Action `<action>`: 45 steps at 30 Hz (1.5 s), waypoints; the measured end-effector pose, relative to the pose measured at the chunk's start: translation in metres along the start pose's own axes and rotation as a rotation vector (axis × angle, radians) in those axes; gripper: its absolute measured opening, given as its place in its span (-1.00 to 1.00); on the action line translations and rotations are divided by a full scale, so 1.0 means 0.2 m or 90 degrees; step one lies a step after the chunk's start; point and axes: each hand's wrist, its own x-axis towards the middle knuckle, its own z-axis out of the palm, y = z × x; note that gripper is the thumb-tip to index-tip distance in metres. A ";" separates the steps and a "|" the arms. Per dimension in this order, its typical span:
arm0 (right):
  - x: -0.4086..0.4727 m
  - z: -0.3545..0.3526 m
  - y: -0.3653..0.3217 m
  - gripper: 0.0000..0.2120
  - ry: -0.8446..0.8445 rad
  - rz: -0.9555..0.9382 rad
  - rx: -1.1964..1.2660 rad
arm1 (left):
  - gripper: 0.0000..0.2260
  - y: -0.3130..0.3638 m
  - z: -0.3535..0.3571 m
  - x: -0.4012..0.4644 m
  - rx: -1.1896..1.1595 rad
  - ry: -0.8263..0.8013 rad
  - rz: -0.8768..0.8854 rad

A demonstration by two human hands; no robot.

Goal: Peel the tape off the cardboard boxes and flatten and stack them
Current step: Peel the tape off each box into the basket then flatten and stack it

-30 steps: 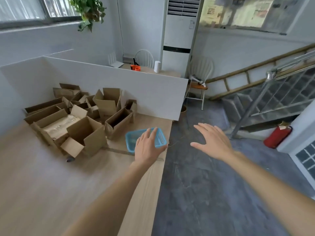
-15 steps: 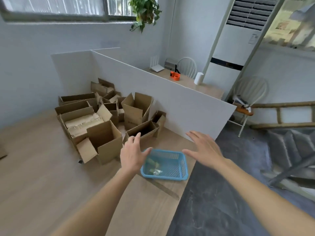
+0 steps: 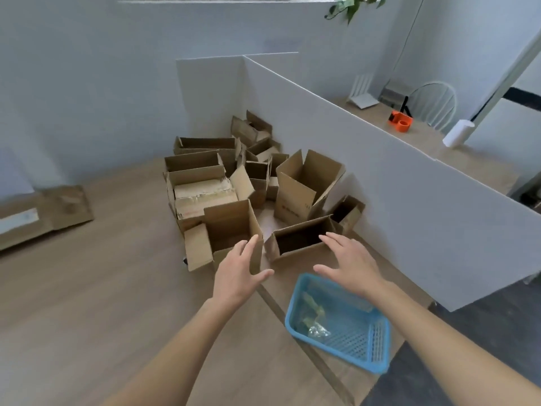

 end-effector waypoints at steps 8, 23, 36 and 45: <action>0.38 0.22 0.38 -0.24 -0.047 -0.036 0.013 | -0.13 0.10 0.37 0.18 -0.064 -0.057 -0.043; 0.69 0.47 0.83 -0.16 -0.140 -0.070 0.185 | 0.10 0.18 0.75 0.44 -0.152 0.049 -0.176; 0.76 0.53 0.83 -0.40 -0.043 0.027 0.353 | -0.24 0.31 0.85 0.37 -0.293 0.241 -0.272; 0.60 0.33 0.71 -0.47 -0.043 -0.002 0.395 | -0.28 0.32 0.56 0.20 -0.350 0.178 -0.165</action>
